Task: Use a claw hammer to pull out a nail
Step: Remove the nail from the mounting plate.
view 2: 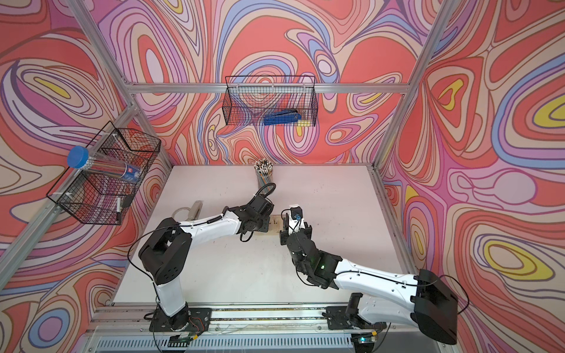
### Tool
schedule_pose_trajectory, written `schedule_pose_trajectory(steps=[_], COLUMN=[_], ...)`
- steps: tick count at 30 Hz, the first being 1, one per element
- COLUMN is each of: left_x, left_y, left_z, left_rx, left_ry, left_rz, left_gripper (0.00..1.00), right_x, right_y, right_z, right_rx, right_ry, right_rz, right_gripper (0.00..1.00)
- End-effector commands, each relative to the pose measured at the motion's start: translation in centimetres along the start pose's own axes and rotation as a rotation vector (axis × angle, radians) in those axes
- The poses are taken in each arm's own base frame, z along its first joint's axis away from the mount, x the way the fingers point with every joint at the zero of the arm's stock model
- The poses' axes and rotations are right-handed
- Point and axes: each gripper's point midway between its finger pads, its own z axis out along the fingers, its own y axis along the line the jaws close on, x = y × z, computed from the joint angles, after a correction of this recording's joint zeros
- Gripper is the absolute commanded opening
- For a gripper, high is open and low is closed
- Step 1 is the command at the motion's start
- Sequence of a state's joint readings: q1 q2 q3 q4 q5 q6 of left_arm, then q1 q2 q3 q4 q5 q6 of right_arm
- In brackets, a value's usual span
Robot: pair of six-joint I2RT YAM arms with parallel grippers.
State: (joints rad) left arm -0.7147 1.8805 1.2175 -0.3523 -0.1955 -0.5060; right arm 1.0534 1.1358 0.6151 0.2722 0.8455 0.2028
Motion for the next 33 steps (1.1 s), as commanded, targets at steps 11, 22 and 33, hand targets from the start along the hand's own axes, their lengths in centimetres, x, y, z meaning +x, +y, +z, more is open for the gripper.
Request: schedule_pose_trajectory(steps=[11,22,33], left_x=[16.4,16.6,16.8], left_y=[6.8,6.8,6.9], left_z=[4.9,4.9,4.9], left_rx=[-0.223,-0.220,-0.226], left_ry=[0.543,0.545,0.549], left_rz=[0.048,0.044,0.041], left_gripper=[0.42,0.41,0.42], right_x=[9.3,8.6,9.7], right_y=[-1.9,-2.2,-0.7], right_z=[-1.0,-1.5,-2.2], right_rx=[0.076,0.112,0.096], right_ry=[0.206,0.166,0.187], right_rz=[-0.228,-0.224,-0.323], right_gripper=[0.00,0.00,0.00])
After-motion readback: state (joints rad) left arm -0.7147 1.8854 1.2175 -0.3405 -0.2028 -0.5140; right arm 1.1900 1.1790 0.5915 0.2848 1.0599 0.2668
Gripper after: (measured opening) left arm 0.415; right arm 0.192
